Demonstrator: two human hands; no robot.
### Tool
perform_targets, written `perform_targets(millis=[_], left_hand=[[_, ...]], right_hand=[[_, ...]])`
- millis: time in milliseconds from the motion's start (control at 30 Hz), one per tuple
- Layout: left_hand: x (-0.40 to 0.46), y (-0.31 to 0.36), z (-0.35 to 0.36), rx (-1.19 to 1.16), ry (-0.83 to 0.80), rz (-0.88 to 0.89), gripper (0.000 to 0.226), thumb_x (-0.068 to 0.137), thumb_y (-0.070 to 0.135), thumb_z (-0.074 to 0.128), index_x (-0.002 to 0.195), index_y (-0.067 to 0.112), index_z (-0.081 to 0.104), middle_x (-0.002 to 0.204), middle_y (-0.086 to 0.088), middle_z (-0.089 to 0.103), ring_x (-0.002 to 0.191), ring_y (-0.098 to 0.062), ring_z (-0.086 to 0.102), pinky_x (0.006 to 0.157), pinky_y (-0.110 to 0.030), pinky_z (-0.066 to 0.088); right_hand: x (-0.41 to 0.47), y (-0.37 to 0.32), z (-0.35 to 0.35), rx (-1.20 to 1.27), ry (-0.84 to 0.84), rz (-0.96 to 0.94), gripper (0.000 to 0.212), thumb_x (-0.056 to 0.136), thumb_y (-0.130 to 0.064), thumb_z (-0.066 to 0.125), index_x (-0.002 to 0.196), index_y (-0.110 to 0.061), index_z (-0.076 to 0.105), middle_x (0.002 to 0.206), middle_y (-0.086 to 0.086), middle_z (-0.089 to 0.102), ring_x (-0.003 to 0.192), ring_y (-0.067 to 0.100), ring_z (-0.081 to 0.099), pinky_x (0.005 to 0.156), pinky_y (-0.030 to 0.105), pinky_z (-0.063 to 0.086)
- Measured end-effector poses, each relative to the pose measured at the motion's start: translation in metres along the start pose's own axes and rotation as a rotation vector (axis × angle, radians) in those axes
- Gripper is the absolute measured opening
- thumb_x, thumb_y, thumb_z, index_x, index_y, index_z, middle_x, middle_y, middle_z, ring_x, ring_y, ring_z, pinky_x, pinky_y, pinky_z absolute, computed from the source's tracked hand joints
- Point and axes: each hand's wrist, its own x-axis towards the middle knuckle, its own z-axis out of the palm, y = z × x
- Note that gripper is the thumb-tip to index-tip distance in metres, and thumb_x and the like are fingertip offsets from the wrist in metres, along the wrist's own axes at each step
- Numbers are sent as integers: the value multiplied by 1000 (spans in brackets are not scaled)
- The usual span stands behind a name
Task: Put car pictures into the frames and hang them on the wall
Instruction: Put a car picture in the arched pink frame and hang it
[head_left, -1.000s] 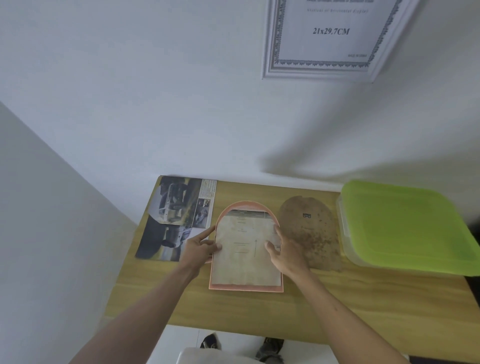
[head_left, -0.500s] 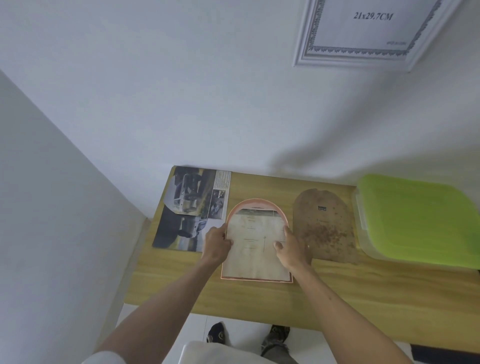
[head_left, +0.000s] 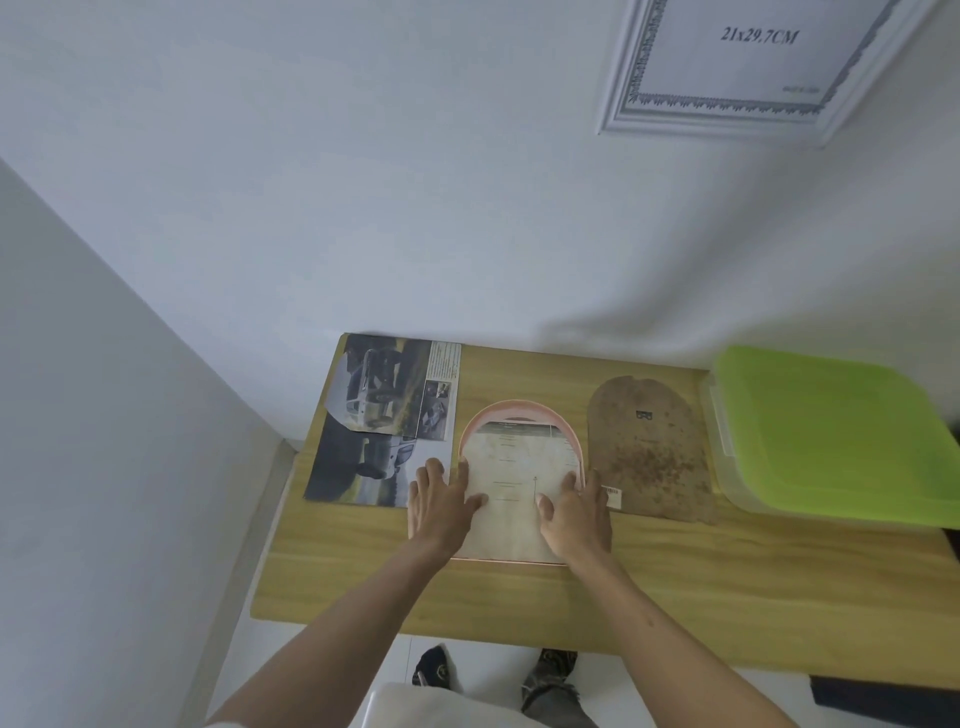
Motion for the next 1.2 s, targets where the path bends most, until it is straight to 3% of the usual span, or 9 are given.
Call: perform_targets(millis=[233,333,467,667,833,900,967,1033,1200], left_hand=[[1,1,6,-115,37,-37,45,96,45,52,137,31,46,129,-6,35,117,-26,32,99,-34,33],[0,4,9,-155,63,-38,34,97,37,54,130,33,55,131,-4,36,118,-25,31,100,-32,30],[-1,5,12,-196,94,-51,30,96,33,56,125,30,59,133,-2,38,120,-24,31,102,-33,28],[-10,11,16,-191,140,-77,50,97,35,54,142,19,37,140,-8,35,123,-27,33,103,-33,29],[-4,9,14,-180,112,-78,47,98,34,52,141,21,40,140,-7,33,124,-26,29,104,-33,27],[-2,6,14,-197,121,-75,41,96,33,55,136,24,48,139,-6,33,124,-26,29,106,-34,27],[-1,4,15,-230,156,-84,31,95,29,58,126,25,58,139,-6,35,126,-26,27,107,-35,27],[0,1,15,-262,182,-100,23,94,27,60,116,25,65,140,-5,35,127,-27,26,107,-35,26],[0,2,10,-285,174,-133,22,92,28,62,113,25,69,143,-6,34,130,-27,24,108,-36,23]], right_hand=[[-4,-4,1,180,-53,-25,58,101,-47,39,149,-17,43,164,14,6,152,30,11,122,41,21],[-4,-1,3,153,-60,-48,61,99,-43,44,153,-18,31,164,10,4,151,29,13,118,41,29],[-5,4,3,127,-80,-55,81,99,-39,51,157,-5,4,165,10,-8,153,25,0,122,37,17],[-2,6,5,52,-147,-30,83,101,-45,44,157,-4,-2,161,19,-22,152,31,-14,123,39,3],[2,13,9,59,-61,-88,68,101,-46,44,156,-12,23,164,19,-6,153,32,0,124,39,13],[3,15,9,103,-2,-130,61,99,-47,44,149,-14,38,159,17,20,149,34,18,121,39,23],[-1,14,8,189,69,-207,50,96,-44,47,135,-13,53,135,8,48,137,33,37,111,39,35],[-6,8,7,323,93,-214,48,93,-40,53,133,-14,55,130,1,57,136,29,39,109,39,37],[-13,-4,-10,798,93,-12,77,78,-28,75,147,-27,40,139,-9,50,126,16,51,103,35,46]])
